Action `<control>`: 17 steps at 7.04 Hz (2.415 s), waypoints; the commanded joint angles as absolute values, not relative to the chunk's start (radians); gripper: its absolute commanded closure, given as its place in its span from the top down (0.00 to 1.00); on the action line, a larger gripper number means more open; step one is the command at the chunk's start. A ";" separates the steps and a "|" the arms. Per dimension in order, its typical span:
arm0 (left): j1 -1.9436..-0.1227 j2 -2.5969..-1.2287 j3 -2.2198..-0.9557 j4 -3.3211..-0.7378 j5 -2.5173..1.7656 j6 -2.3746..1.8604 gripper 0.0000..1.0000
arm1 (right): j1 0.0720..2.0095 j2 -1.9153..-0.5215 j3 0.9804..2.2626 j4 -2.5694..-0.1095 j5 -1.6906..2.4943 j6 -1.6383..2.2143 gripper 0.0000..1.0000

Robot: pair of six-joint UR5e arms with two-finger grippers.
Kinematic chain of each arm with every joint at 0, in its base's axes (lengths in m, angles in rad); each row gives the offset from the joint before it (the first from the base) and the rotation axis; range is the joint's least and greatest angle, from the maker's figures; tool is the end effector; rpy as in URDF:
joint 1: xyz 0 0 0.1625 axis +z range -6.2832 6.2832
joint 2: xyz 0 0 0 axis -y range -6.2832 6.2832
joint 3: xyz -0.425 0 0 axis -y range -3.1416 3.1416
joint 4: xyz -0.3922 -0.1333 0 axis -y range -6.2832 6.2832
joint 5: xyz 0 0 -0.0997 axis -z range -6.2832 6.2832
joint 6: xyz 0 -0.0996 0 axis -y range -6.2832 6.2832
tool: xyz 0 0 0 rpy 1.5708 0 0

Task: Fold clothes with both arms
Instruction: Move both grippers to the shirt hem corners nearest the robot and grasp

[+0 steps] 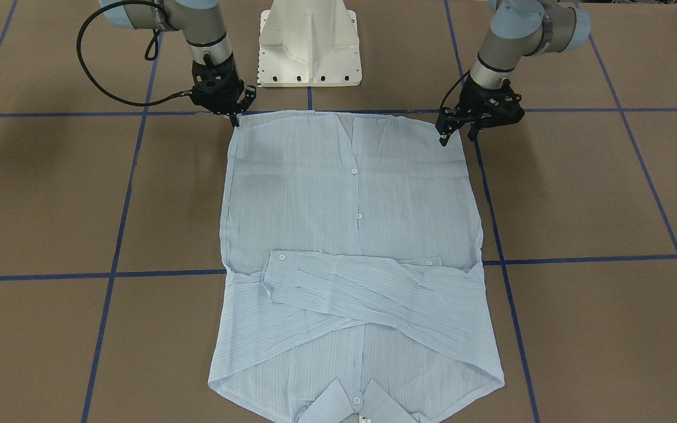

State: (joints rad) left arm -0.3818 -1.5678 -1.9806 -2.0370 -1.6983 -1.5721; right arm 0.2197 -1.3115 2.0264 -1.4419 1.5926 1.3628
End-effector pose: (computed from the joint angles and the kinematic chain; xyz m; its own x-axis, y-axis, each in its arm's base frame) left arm 0.4178 -0.2978 0.4194 0.5959 -0.2406 -0.7662 0.2799 0.9565 -0.0827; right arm -0.5041 -0.2469 0.3079 0.6764 -0.0605 0.7341 -0.0637 0.9881 0.1401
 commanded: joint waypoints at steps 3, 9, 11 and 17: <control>-0.371 -1.603 -1.979 -1.967 -1.697 -1.569 0.63 | 0.224 -1.312 2.026 -1.442 1.595 1.362 0.00; -0.353 -1.566 -1.985 -1.965 -1.698 -1.568 0.61 | 0.225 -1.312 2.026 -1.442 1.594 1.364 0.00; -0.345 -1.568 -1.985 -1.965 -1.698 -1.568 0.57 | 0.229 -1.313 2.025 -1.442 1.594 1.362 0.00; -0.347 -1.568 -2.000 -1.964 -1.700 -1.568 0.00 | 0.233 -1.312 2.026 -1.440 1.592 1.364 0.00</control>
